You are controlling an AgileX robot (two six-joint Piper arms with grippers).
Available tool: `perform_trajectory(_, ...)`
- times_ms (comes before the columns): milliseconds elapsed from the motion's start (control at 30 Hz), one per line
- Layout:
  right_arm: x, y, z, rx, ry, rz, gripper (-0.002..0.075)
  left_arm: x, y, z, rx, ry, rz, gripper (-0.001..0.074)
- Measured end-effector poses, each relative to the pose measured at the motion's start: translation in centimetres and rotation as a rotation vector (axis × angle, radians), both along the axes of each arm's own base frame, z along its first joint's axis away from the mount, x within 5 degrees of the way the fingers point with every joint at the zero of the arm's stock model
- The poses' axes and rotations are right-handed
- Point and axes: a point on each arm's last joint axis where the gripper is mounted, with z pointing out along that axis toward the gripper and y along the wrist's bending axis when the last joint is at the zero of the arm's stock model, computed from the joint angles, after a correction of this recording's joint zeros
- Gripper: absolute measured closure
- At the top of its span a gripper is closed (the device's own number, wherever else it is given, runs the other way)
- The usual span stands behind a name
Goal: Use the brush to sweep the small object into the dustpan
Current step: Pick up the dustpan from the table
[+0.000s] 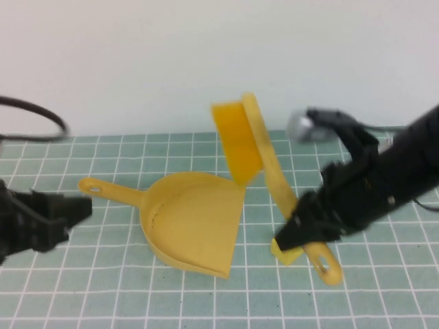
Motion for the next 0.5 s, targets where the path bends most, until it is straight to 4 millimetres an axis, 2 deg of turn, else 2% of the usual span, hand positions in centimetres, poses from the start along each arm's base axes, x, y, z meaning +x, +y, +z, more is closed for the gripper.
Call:
perform_trajectory(200,-1.0,-1.5,-3.2,-0.155,0.061,-0.015,0.0567,2.6,-0.3,-2.6,0.09,0.048,0.003,0.0318)
perform_trajectory(333,-1.5,-2.0,-4.3,-0.209,0.088,-0.018,0.0567,3.3,-1.0,-3.5,0.367,-0.08,-0.159,0.0318)
perform_trajectory(500,-1.7,-2.3,-4.7,-0.232,0.096,-0.017,0.0567,3.6,-0.8,-4.4,0.548,-0.088,-0.23,0.0318)
